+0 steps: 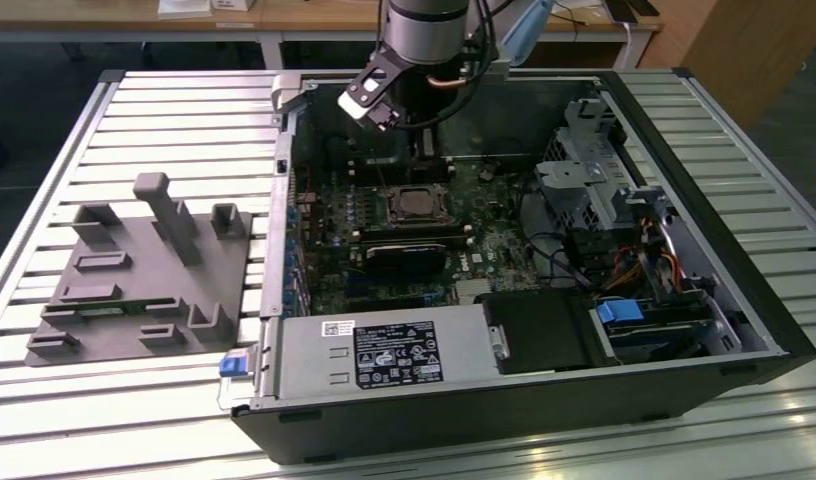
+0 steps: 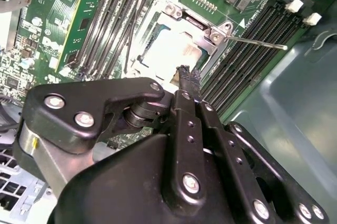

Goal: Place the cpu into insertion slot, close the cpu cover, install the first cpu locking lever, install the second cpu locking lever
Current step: 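Install the first cpu locking lever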

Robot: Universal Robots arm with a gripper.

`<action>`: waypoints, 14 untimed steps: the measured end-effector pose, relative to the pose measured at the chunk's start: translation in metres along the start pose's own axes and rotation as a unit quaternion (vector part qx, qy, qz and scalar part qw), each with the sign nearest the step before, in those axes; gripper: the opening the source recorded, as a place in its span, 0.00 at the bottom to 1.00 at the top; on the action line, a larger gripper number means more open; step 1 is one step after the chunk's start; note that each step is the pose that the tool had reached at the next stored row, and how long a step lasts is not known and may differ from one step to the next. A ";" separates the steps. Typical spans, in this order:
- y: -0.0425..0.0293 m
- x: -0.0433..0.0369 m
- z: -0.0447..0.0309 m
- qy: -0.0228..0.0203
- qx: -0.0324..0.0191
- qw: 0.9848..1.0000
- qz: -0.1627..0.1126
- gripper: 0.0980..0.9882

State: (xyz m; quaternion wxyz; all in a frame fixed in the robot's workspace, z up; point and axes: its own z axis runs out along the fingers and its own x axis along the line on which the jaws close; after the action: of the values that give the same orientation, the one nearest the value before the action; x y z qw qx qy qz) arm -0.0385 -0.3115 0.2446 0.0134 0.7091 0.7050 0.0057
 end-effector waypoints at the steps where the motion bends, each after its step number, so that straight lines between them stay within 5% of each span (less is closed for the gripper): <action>1: 0.0000 0.0000 -0.0015 0.000 0.000 1.000 0.000 0.01; 8: 0.0004 -0.0002 -0.0161 0.000 -0.001 1.000 0.000 0.01; 14: 0.0002 -0.0002 -0.0164 0.000 -0.002 1.000 -0.032 0.01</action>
State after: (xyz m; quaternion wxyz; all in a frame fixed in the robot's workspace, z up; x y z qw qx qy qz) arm -0.0388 -0.3115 0.2610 0.0150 0.6864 0.7270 0.0065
